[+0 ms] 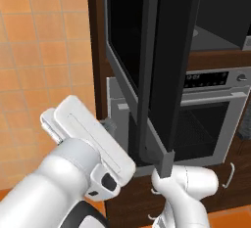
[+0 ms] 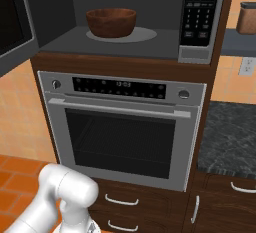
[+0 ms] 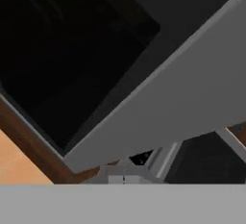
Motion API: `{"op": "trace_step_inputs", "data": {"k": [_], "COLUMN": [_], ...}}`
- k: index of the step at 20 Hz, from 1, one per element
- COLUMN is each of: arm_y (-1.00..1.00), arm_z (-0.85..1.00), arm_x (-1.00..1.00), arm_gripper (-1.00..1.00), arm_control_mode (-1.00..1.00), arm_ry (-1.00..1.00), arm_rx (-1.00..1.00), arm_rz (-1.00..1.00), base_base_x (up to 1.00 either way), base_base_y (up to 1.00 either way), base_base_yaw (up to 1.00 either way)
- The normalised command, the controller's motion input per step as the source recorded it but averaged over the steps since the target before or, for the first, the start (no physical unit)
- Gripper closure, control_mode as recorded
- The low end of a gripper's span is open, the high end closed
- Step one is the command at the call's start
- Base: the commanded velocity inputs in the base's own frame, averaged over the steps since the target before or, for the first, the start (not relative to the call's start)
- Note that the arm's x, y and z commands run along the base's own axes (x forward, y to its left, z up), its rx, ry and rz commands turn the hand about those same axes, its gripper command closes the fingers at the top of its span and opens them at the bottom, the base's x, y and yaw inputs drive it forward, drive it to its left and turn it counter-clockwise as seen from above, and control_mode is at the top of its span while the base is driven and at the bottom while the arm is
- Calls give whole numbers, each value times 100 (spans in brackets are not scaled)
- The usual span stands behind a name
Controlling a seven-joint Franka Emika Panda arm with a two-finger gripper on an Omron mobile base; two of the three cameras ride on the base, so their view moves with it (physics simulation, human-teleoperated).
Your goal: Open the microwave, place the bowl with waffle inside the microwave, then close the microwave door and turn it on.
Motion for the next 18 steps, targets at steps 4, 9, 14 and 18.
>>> {"op": "trace_step_inputs", "data": {"k": [4, 9, 14, 18], "arm_y": [-79, -89, -88, -69], "arm_z": [54, 43, 42, 74], "arm_x": [12, 25, 53, 75], "arm_gripper": [100, 100, 100, 100], "arm_control_mode": [-100, -100, -100, -100], "arm_ry": [-5, 0, 0, 1], "arm_rx": [-13, -8, -4, 1], "arm_rz": [-2, -1, 0, 1], "base_base_x": [0, 0, 0, 0], "base_base_y": [0, 0, 0, 0], "base_base_yaw": [0, 0, 0, 0]}}
